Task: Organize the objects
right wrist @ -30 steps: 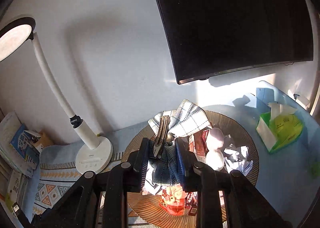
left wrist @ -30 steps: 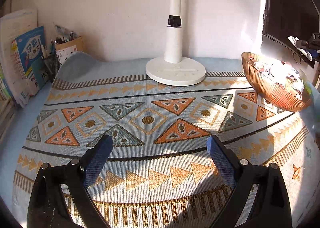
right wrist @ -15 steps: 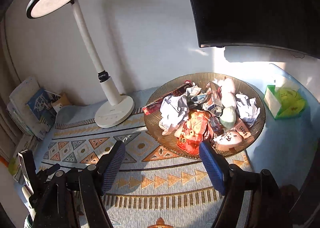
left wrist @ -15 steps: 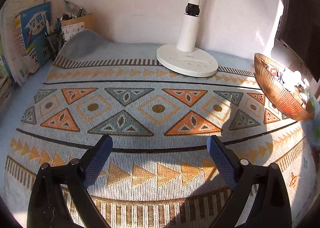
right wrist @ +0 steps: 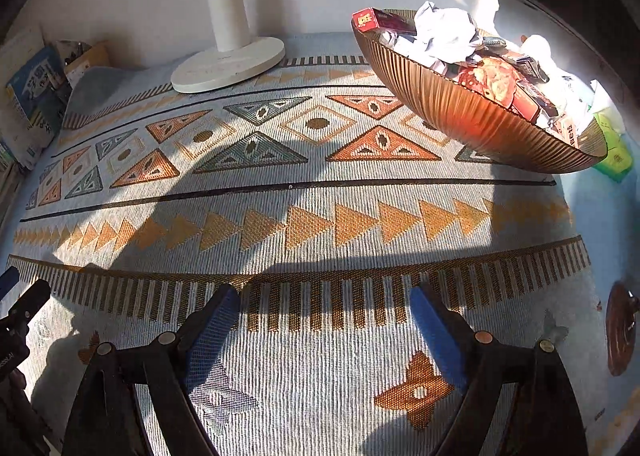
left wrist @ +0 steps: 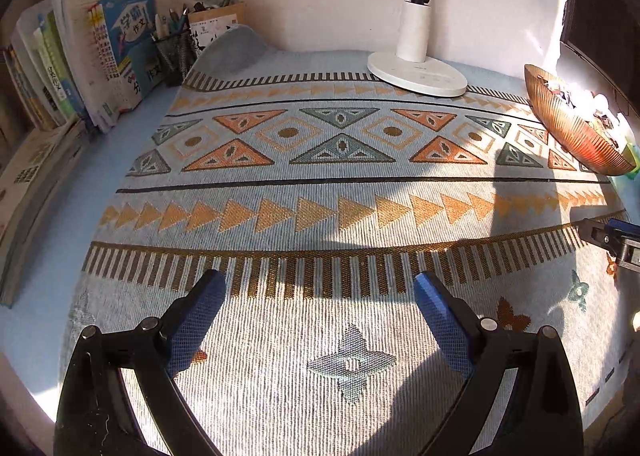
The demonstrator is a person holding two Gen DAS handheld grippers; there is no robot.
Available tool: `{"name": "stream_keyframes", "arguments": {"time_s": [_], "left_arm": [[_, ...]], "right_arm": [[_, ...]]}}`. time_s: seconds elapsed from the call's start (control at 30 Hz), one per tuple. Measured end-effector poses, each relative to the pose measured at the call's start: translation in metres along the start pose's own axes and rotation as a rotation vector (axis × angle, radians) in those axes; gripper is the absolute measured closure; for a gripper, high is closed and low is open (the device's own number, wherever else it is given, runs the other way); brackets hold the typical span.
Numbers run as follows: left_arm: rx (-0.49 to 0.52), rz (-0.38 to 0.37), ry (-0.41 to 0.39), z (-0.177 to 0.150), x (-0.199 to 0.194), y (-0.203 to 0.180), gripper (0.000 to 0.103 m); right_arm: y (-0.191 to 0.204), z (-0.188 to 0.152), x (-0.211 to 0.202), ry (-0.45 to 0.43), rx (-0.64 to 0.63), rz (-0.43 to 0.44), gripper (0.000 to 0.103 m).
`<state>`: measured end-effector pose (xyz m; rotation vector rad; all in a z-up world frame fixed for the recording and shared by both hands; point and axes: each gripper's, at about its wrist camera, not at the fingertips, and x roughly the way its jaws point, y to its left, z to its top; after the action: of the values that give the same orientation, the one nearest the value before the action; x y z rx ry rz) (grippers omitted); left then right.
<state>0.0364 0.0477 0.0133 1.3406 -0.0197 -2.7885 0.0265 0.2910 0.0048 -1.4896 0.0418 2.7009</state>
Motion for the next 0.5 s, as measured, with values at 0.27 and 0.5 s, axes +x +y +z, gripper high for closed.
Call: {"name": "stream_keyframes", "arguments": {"time_s": [0.27,0.5], "left_arm": [[0.084,0.151,-0.018,0.006,0.017,-0.015,0.003],[0.071,0.151,-0.015,0.006,0.018,-0.012,0.0]], "right_arm": [[0.003,0.002,0.007,-0.039,-0.072,0.042,0.0],[0.004,0.0,0.005,-0.067,-0.076,0.048,0.0]]}}
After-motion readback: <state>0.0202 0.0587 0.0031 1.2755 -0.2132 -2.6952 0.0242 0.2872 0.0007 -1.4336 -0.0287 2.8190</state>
